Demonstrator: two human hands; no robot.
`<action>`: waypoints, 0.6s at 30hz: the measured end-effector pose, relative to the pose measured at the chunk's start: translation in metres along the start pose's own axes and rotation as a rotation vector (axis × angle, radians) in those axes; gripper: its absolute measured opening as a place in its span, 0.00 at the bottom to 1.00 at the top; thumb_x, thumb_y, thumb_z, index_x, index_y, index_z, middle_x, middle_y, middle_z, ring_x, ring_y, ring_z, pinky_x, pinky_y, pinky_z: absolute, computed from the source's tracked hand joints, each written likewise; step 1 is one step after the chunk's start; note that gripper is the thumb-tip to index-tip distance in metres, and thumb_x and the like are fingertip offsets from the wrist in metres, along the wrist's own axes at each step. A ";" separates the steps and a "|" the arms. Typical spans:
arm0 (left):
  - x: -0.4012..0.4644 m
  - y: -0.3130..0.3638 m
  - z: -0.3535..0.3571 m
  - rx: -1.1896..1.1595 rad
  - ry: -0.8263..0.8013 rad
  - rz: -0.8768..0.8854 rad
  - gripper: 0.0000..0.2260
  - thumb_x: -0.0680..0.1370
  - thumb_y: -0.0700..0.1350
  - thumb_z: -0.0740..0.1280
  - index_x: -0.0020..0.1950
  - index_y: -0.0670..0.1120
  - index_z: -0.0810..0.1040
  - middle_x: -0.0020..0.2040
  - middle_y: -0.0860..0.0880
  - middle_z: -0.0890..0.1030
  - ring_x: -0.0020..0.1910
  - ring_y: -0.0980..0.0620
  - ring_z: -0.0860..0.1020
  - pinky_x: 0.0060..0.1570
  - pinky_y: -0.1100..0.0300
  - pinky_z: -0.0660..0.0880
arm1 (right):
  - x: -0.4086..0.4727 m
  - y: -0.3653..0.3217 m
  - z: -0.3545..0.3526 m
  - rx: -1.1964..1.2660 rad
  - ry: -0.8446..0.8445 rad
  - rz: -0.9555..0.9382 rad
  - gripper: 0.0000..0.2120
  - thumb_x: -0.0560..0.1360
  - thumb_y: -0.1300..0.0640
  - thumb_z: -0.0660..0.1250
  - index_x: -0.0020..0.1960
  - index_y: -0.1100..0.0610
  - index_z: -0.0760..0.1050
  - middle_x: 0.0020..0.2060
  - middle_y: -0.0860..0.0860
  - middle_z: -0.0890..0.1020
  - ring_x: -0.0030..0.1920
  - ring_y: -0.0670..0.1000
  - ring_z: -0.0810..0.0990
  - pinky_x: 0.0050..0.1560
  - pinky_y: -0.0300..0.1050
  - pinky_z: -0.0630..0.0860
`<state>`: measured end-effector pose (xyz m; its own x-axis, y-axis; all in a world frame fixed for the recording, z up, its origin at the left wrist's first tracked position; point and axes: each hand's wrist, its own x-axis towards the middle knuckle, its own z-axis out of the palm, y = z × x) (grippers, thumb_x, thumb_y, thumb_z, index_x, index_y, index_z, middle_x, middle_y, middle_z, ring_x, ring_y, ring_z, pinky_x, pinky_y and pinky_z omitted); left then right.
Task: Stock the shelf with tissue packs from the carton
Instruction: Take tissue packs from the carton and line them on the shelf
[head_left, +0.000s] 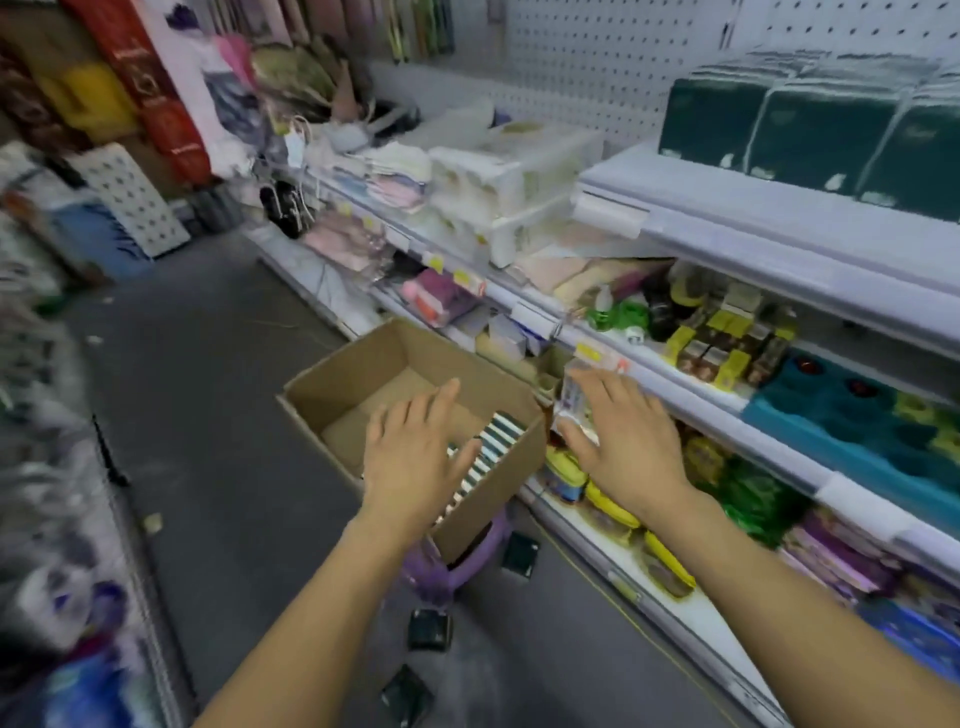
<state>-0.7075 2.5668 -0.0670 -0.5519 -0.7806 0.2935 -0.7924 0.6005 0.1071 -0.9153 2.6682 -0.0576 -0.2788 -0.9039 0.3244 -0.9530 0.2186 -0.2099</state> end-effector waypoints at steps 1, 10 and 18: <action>0.003 -0.014 0.004 0.001 -0.018 -0.021 0.31 0.76 0.63 0.58 0.73 0.47 0.71 0.58 0.47 0.80 0.57 0.42 0.78 0.59 0.44 0.73 | 0.010 -0.007 0.011 0.013 -0.025 -0.005 0.23 0.79 0.46 0.63 0.71 0.54 0.68 0.63 0.53 0.76 0.61 0.57 0.76 0.54 0.54 0.74; 0.039 -0.100 0.078 -0.080 -0.197 -0.228 0.28 0.78 0.59 0.65 0.75 0.48 0.67 0.63 0.46 0.78 0.62 0.42 0.75 0.64 0.45 0.68 | 0.094 -0.040 0.115 0.107 -0.258 -0.079 0.18 0.80 0.48 0.61 0.70 0.50 0.71 0.61 0.50 0.78 0.63 0.55 0.74 0.60 0.51 0.71; 0.096 -0.159 0.176 -0.152 -0.407 -0.407 0.27 0.82 0.59 0.58 0.77 0.50 0.59 0.67 0.49 0.73 0.66 0.46 0.70 0.66 0.50 0.65 | 0.175 -0.051 0.247 0.172 -0.511 -0.113 0.18 0.81 0.50 0.59 0.70 0.52 0.70 0.63 0.50 0.76 0.63 0.54 0.73 0.59 0.51 0.71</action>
<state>-0.6800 2.3661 -0.2228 -0.2907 -0.9390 -0.1838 -0.9316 0.2340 0.2783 -0.8863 2.4083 -0.2185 -0.0419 -0.9911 -0.1265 -0.9285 0.0854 -0.3614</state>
